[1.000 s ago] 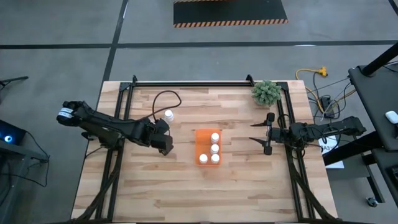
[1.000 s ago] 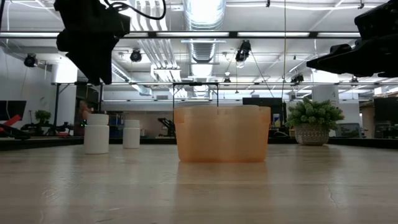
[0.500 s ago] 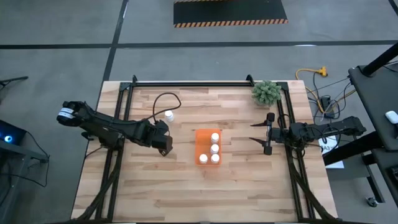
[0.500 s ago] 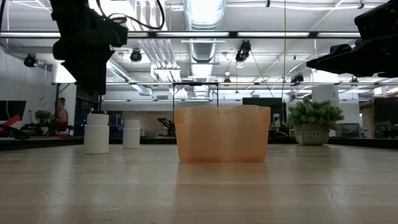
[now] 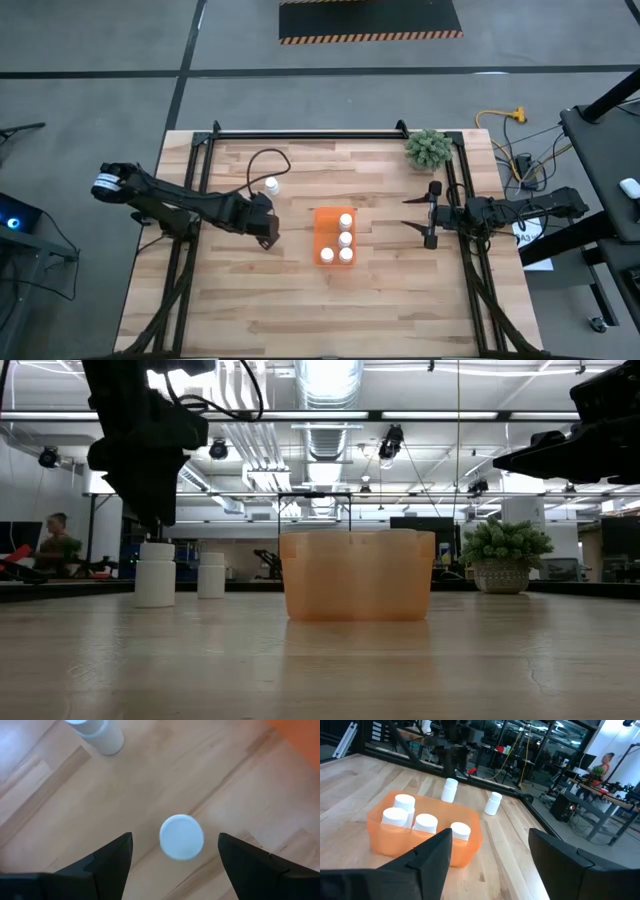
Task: Pick and place pill bottles into a basket
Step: Put the white pill bottle into the orange bin
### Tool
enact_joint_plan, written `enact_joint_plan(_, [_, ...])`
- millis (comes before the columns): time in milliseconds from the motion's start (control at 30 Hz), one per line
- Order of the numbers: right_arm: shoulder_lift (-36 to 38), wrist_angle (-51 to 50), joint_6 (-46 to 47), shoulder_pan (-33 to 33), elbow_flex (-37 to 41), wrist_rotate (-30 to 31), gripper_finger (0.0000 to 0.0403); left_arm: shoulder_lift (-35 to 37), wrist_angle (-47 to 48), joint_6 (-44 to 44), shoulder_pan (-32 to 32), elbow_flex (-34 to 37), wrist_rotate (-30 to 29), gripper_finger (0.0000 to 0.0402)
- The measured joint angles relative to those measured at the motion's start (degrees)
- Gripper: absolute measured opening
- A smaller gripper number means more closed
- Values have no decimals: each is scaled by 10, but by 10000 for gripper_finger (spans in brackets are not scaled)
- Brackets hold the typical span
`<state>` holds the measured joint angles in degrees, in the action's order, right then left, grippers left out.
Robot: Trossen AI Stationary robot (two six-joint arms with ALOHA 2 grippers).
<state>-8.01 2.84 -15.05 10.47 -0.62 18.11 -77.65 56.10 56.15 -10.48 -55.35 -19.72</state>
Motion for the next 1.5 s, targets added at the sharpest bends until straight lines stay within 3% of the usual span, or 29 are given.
enact_joint_plan(1500, [0, 0, 0, 0, 0, 0, 256, 0, -94, 5, 0, 71, 4, 274])
